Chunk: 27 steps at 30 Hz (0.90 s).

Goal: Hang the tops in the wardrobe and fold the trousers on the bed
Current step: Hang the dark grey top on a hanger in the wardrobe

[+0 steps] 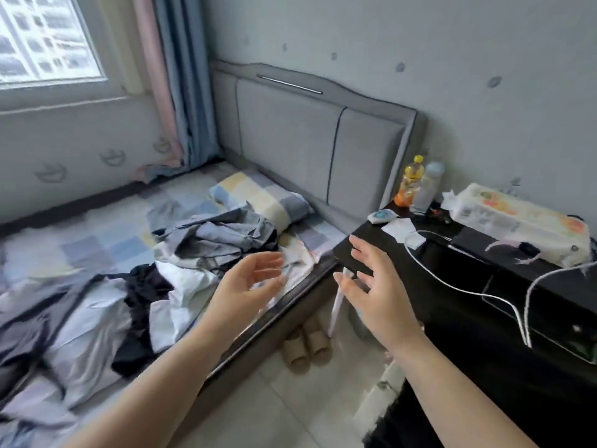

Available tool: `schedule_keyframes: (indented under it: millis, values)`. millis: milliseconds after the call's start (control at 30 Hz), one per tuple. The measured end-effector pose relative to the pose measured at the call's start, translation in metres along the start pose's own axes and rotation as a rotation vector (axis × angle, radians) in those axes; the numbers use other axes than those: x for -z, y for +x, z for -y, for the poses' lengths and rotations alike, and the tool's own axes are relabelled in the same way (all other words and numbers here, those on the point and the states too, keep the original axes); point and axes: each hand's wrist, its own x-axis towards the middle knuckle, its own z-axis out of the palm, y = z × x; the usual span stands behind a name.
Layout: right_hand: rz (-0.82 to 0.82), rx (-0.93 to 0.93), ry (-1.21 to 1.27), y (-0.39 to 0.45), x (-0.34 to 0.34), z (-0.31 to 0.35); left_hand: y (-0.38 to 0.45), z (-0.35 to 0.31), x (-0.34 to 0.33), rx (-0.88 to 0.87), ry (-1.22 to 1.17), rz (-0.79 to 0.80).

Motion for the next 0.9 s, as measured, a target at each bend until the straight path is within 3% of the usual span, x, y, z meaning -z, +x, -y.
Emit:
schedule_keyframes:
  millis: [167,533,900]
  values:
    - [0.19,0.044,0.073,0.031,-0.116,0.021,-0.021,0.025,0.118,0.082,0.025,-0.216]
    - [0.64,0.068,0.194,0.069,-0.32,0.055,-0.088,0.078,0.277,0.239,-0.016,-0.686]
    - [0.859,0.022,0.239,0.149,-0.495,0.047,-0.047,0.141,0.405,0.42,-0.057,-0.936]
